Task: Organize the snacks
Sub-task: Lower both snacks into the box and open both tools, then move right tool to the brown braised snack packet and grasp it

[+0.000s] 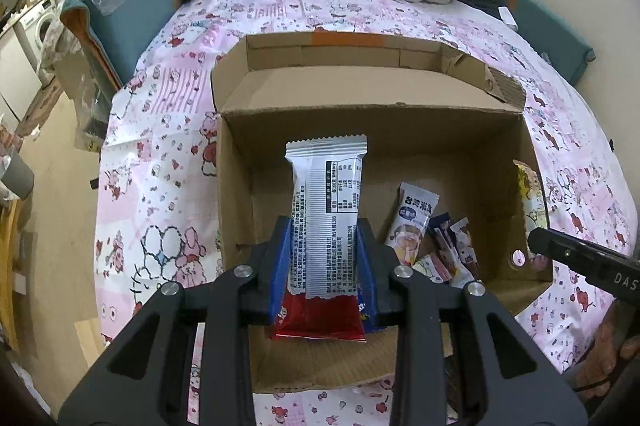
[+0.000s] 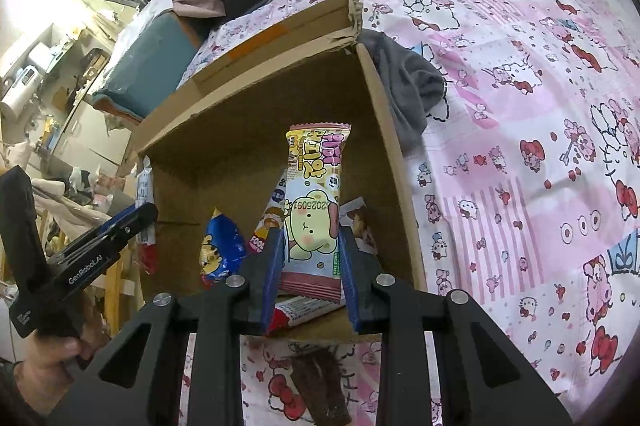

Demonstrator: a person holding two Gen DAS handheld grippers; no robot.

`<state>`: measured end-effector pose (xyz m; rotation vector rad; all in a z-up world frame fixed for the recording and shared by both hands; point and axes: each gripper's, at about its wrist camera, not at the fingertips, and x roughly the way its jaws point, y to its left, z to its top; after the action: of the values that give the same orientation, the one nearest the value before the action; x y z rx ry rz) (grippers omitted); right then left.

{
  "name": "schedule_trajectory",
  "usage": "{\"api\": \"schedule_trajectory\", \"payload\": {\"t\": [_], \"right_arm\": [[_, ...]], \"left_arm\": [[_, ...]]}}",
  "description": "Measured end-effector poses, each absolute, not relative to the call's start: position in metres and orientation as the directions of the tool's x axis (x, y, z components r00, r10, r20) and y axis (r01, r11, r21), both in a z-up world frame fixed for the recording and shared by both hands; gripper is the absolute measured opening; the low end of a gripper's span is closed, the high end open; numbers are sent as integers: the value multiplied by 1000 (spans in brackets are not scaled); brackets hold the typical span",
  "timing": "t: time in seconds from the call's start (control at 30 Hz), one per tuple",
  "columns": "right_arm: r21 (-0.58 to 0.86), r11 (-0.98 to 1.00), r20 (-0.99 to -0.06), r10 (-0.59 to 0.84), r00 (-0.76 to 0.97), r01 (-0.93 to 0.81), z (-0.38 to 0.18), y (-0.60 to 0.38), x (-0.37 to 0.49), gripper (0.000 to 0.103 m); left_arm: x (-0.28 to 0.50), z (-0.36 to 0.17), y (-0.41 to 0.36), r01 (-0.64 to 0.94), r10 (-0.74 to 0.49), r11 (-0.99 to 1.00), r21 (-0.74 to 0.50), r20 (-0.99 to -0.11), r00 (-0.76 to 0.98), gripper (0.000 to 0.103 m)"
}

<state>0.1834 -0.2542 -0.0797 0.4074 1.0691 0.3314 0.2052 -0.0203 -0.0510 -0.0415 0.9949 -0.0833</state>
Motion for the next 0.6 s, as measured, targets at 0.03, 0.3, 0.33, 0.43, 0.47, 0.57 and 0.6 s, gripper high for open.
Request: {"api": "schedule_trajectory", "payload": {"t": [0.03, 0.3, 0.33, 0.43, 0.47, 0.57, 0.6], "right_arm": [[474, 878, -775, 449, 445, -61, -80, -254, 184, 30], [485, 874, -770, 437, 465, -20, -82, -261, 187, 41], [494, 869, -762, 444, 471, -19, -81, -262, 187, 52], [493, 870, -748, 440, 497, -29, -76, -261, 185, 68], [488, 872, -745, 439, 502, -37, -74, -260, 184, 68], [490, 871, -745, 444, 498, -43, -74, -260, 185, 69], [491, 870, -747, 445, 493, -41, -75, -259, 185, 69]], "left_arm": [[206, -52, -20, 50, -89, 996, -74, -840, 535, 28], [208, -58, -18, 44, -118, 993, -111, -860, 496, 54], [207, -57, -18, 47, -129, 991, -122, -858, 498, 64], [204, -52, -18, 32, -122, 992, -123, -848, 516, 79], [204, -52, -18, 29, -121, 992, -124, -847, 518, 79], [203, -52, -16, 21, -131, 990, -140, -849, 512, 79], [203, -52, -16, 17, -131, 990, -142, -849, 512, 79]]}}
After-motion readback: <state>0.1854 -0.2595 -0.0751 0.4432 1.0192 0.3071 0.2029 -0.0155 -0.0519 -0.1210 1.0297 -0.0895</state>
